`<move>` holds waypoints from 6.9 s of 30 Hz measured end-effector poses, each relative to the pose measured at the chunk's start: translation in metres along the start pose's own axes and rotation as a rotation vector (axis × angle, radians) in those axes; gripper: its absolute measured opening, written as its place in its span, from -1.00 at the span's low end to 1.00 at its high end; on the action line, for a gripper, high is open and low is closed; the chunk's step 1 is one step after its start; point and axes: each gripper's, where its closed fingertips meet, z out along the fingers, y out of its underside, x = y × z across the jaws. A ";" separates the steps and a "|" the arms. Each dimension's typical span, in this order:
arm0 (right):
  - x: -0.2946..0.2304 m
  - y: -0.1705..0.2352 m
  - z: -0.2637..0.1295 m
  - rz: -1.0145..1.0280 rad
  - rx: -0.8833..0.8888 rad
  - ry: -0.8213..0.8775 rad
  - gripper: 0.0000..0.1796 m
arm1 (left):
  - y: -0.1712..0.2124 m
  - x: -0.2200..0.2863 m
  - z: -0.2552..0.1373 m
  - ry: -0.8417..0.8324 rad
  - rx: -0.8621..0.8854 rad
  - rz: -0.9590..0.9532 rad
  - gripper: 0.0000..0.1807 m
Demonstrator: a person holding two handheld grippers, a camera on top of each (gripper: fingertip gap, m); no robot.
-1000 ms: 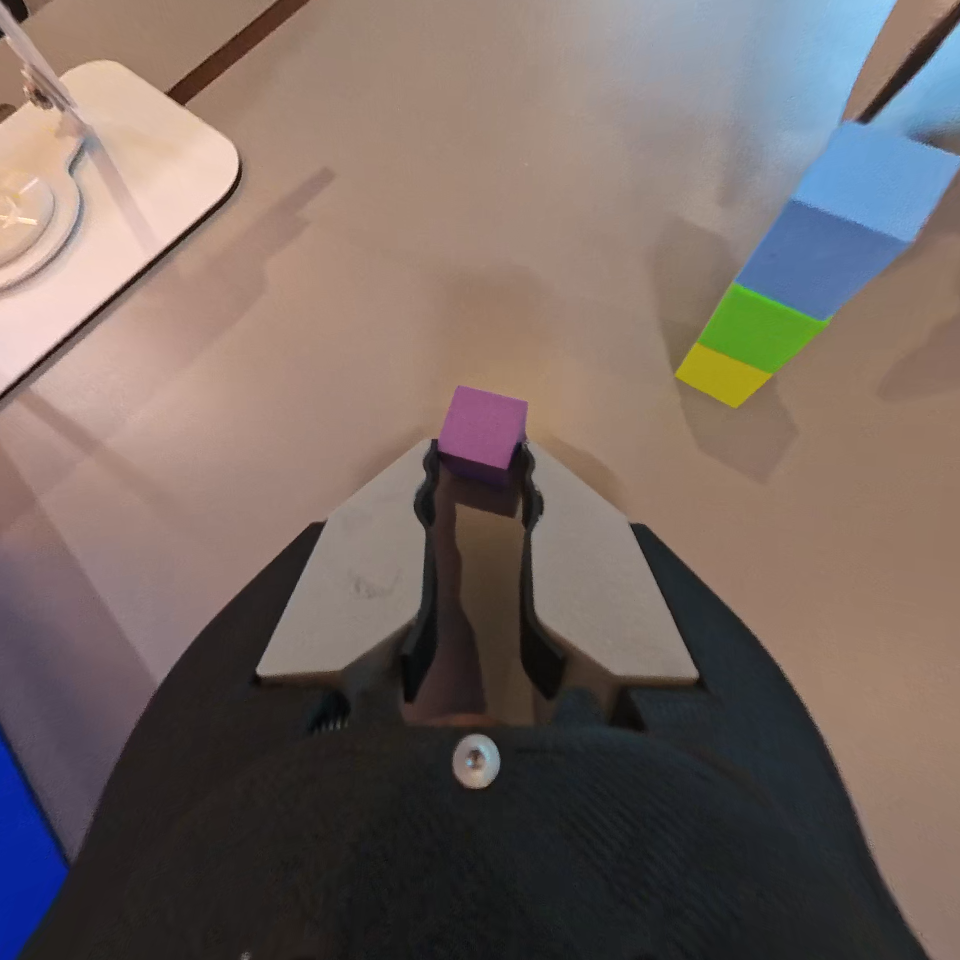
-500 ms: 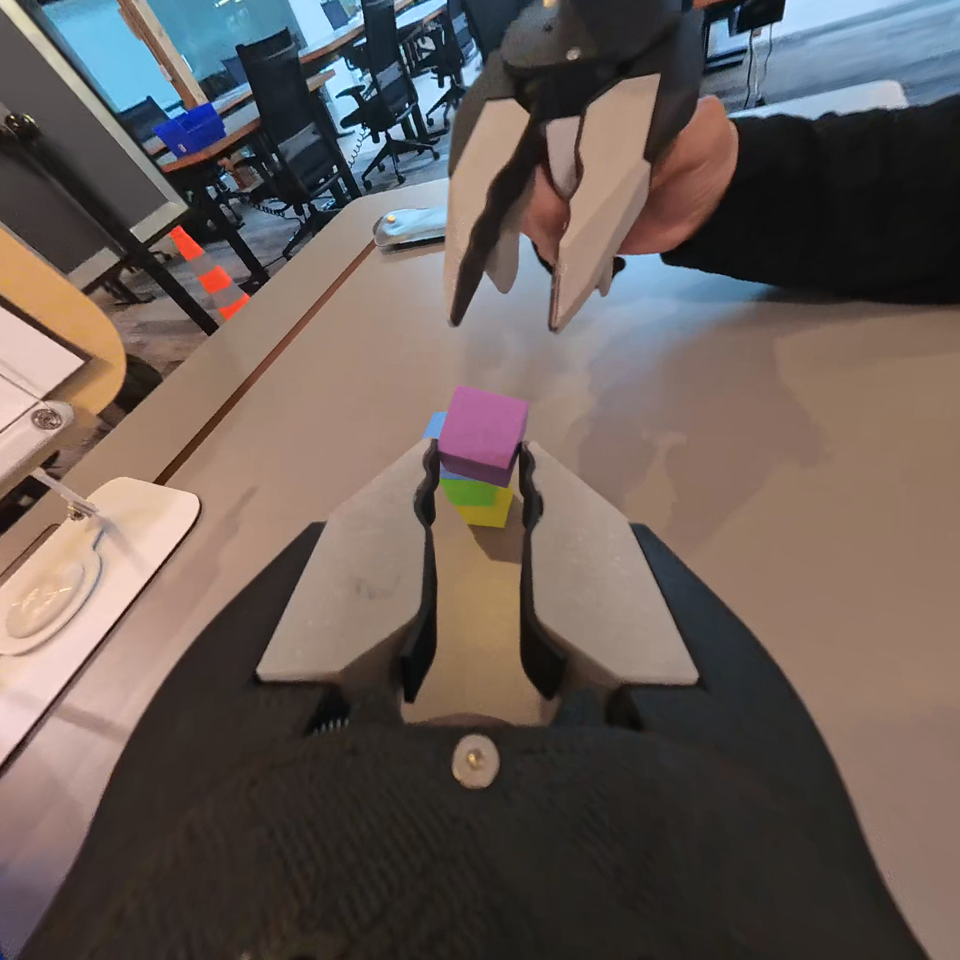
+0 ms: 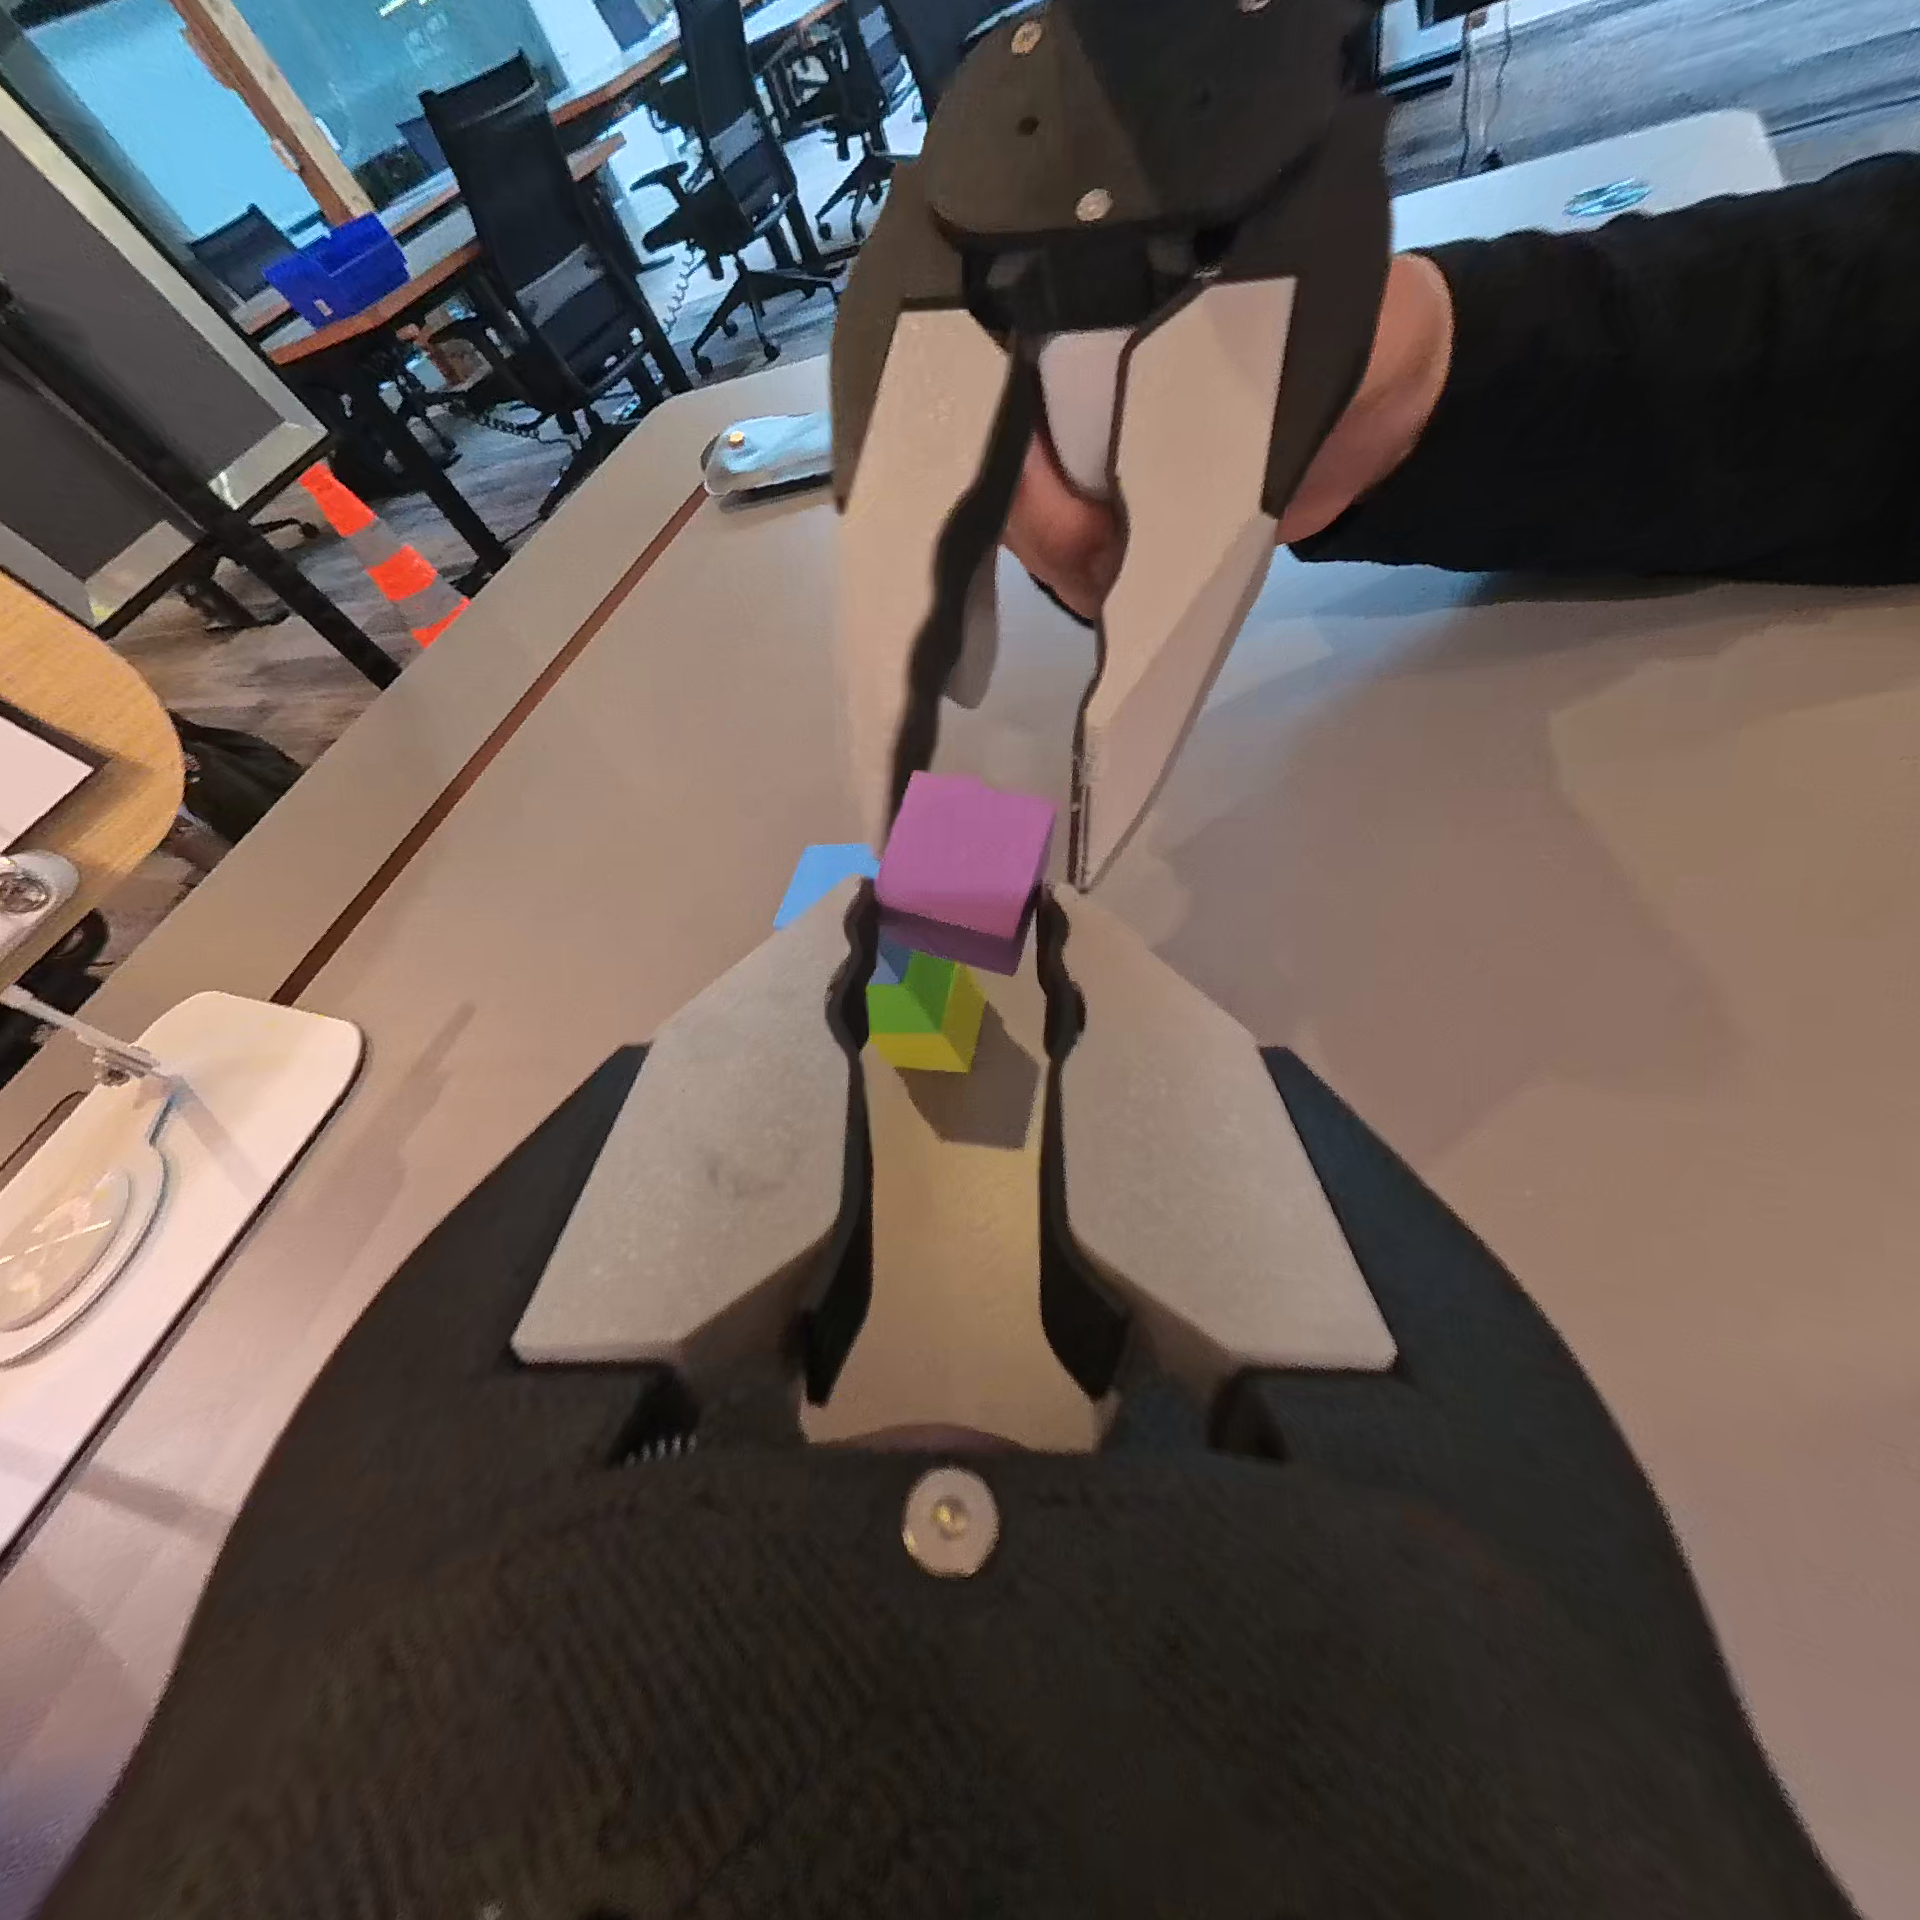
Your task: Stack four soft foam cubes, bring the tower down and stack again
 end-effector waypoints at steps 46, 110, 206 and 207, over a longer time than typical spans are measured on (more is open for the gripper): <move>-0.011 0.026 -0.016 0.016 -0.002 -0.180 -1.00 | 0.050 -0.029 0.007 -0.068 -0.161 -0.152 -0.57; 0.104 0.050 -0.054 0.203 0.141 0.748 -0.87 | 0.115 -0.086 -0.003 -0.420 -0.490 -0.143 -0.50; 0.095 0.086 0.017 0.167 -0.351 0.707 -0.89 | 0.100 -0.076 0.004 -0.401 -0.382 -0.250 -0.51; 0.095 0.086 0.018 0.163 -0.353 0.705 -0.88 | 0.100 -0.076 0.004 -0.400 -0.383 -0.247 -0.51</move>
